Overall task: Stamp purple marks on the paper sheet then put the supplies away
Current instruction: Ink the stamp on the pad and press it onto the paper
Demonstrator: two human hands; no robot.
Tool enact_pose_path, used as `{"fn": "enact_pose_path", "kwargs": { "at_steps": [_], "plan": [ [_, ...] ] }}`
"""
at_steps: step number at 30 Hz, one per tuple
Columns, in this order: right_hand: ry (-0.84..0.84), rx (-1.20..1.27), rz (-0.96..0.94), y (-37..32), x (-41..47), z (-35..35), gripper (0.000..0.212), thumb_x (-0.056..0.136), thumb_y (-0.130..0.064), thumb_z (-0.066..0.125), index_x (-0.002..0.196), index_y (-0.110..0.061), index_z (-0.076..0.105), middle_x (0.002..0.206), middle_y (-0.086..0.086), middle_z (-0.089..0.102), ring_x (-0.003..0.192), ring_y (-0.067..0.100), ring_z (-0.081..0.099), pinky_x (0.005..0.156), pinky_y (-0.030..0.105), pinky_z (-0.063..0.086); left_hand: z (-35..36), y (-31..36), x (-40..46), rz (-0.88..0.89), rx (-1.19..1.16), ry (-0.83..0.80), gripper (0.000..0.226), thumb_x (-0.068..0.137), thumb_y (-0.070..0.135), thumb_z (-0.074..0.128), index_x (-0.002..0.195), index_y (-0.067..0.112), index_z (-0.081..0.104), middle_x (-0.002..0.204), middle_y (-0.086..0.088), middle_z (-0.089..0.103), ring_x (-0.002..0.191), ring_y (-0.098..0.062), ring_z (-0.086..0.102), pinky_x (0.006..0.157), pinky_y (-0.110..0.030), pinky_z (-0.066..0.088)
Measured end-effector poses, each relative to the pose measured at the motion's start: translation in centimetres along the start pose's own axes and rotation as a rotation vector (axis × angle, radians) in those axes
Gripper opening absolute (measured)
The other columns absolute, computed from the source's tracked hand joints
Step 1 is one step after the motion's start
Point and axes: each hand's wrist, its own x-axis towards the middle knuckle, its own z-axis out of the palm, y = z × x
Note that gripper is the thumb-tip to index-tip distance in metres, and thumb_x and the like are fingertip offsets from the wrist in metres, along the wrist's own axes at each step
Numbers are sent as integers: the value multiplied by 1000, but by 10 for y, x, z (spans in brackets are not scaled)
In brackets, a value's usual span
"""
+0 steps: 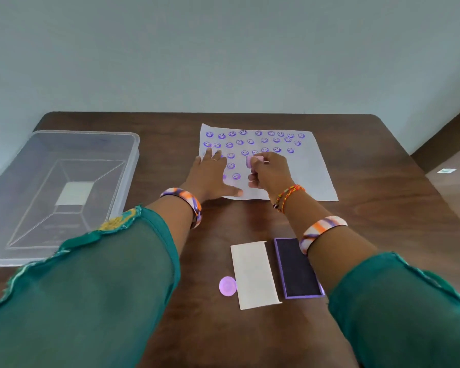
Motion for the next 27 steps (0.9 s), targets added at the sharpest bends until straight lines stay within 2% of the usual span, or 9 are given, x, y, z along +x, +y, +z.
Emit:
{"fn": "enact_pose_path", "kwargs": {
  "at_steps": [3, 5, 7, 10, 15, 19, 24, 25, 27],
  "plan": [
    [25, -274, -126, -1, 18, 9, 4, 85, -10, 53, 84, -10, 57, 84, 7, 60, 73, 24, 60, 74, 41, 58, 10, -10, 2, -8, -9, -11, 100, 77, 62, 58, 150, 12, 12, 162, -6, 3, 149, -25, -3, 119, -49, -4],
    [19, -419, -191, -2, 24, 8, 9, 86, -10, 52, 90, -8, 60, 96, 11, 64, 89, 29, 61, 84, 40, 54, 13, -10, 1, -14, -23, 12, 100, 76, 64, 57, 150, 13, 12, 162, -4, 3, 150, -23, -2, 118, -51, -6],
    [8, -577, -251, -3, 30, 9, 17, 89, -8, 50, 101, -3, 61, 108, 16, 66, 101, 32, 61, 79, 32, 46, 16, -9, -2, -29, -46, 34, 100, 76, 64, 57, 150, 14, 11, 162, -2, 3, 150, -21, -2, 118, -52, -7],
    [29, -790, -342, -6, 32, 13, 24, 93, -9, 45, 112, -2, 57, 114, 19, 65, 105, 35, 61, 76, 29, 41, 20, -10, -4, -50, -119, 50, 100, 76, 62, 59, 151, 17, 10, 162, 1, 2, 150, -18, -3, 118, -52, -8],
    [54, -1025, -396, -4, 35, 19, 27, 95, -14, 44, 119, -5, 52, 114, 19, 65, 102, 36, 62, 80, 37, 50, 18, -11, -4, -49, -146, 39, 99, 76, 61, 60, 151, 18, 11, 162, 3, 1, 149, -15, -5, 117, -52, -11],
    [61, -1301, -471, 6, 33, 24, 28, 93, -13, 47, 121, -6, 49, 108, 16, 66, 99, 33, 63, 75, 36, 51, 19, -12, -2, -45, -138, 44, 99, 76, 62, 59, 150, 19, 11, 162, 4, 1, 149, -14, -4, 117, -53, -11],
    [46, -1312, -485, 4, 36, 24, 27, 93, -15, 49, 119, -8, 51, 105, 14, 68, 96, 31, 65, 75, 35, 52, 18, -11, -4, -47, -135, 47, 98, 77, 62, 58, 151, 19, 10, 162, 4, -1, 149, -14, -5, 116, -53, -13],
    [33, -1230, -441, 4, 39, 21, 27, 93, -15, 48, 119, -8, 52, 107, 14, 67, 98, 31, 64, 77, 36, 51, 18, -11, -4, -45, -137, 50, 98, 77, 62, 58, 151, 20, 10, 162, 4, -1, 149, -14, -5, 116, -53, -13],
    [45, -758, -283, 7, 44, 12, 22, 92, -13, 45, 110, -7, 58, 104, 13, 66, 96, 28, 60, 78, 33, 47, 19, -11, -6, -37, -134, 53, 97, 77, 62, 57, 151, 20, 10, 162, 3, 0, 149, -15, -5, 116, -52, -14]
  ]
}}
